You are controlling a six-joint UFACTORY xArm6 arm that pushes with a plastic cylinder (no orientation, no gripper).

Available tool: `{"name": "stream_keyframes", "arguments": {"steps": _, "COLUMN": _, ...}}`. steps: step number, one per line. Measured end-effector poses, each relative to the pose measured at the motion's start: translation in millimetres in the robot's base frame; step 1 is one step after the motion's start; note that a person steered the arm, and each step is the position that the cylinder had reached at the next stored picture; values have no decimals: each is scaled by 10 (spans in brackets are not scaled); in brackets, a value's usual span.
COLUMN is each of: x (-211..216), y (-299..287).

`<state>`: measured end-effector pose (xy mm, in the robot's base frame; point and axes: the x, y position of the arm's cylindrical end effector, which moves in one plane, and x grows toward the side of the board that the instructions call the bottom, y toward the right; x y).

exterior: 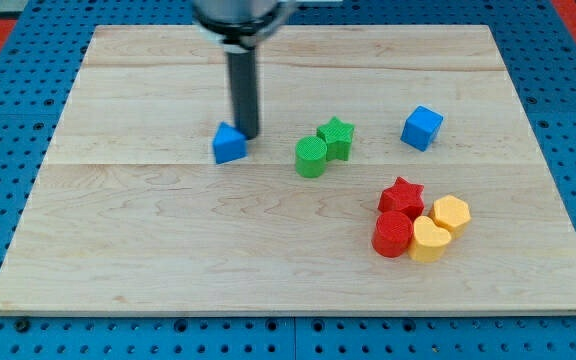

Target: Move the blue triangle towards the top left corner of the board

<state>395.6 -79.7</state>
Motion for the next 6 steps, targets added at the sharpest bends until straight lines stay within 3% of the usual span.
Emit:
{"name": "stream_keyframes", "arguments": {"steps": 1, "x": 16, "y": -387}}
{"name": "stream_keyframes", "arguments": {"steps": 3, "x": 283, "y": 335}}
{"name": "stream_keyframes", "arguments": {"steps": 4, "x": 600, "y": -114}}
{"name": "stream_keyframes", "arguments": {"steps": 6, "x": -411, "y": -676}}
